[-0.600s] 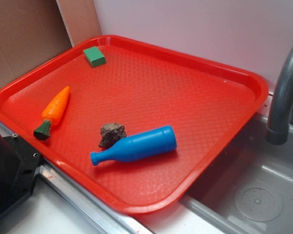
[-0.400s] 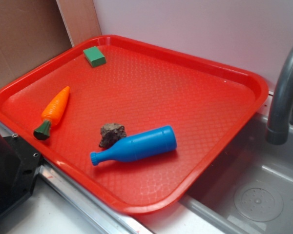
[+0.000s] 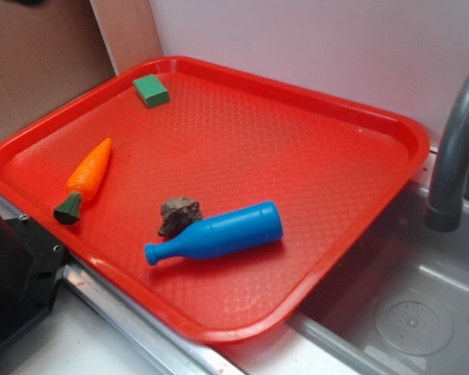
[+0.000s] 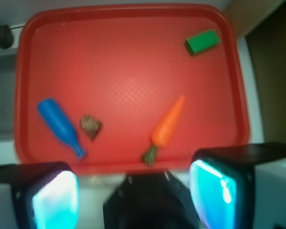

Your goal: Grab the blue bottle.

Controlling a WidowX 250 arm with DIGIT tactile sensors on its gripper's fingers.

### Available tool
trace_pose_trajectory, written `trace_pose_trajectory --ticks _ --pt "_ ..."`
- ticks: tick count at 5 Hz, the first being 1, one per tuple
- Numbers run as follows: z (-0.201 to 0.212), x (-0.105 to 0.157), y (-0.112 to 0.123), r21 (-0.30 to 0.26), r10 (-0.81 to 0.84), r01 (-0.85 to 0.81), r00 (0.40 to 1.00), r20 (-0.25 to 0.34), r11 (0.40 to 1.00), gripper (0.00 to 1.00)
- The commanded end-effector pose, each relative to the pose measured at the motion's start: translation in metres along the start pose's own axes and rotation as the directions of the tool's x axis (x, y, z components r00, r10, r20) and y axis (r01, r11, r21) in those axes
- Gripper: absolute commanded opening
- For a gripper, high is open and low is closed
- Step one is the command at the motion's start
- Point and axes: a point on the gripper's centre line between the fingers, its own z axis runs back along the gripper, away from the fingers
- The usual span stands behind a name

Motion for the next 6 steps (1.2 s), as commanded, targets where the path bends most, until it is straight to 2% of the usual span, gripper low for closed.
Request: trace_pose_trajectory --ticks 1,2,4,6 --pt "-0.054 0.024 -0.053 -0.001 -0.209 0.21 0.975 0.071 0.978 1.0" --pt "-0.092 0.035 -0.057 -0.037 -0.317 0.316 0.948 -0.02 0.948 1.0" --pt "-0.145 0.051 -0.069 -0.047 -0.418 0.416 0.902 -0.109 0.908 1.0" --pt "-0.165 0.045 -0.074 -0.037 -0.392 0.39 0.909 -0.145 0.92 1.0"
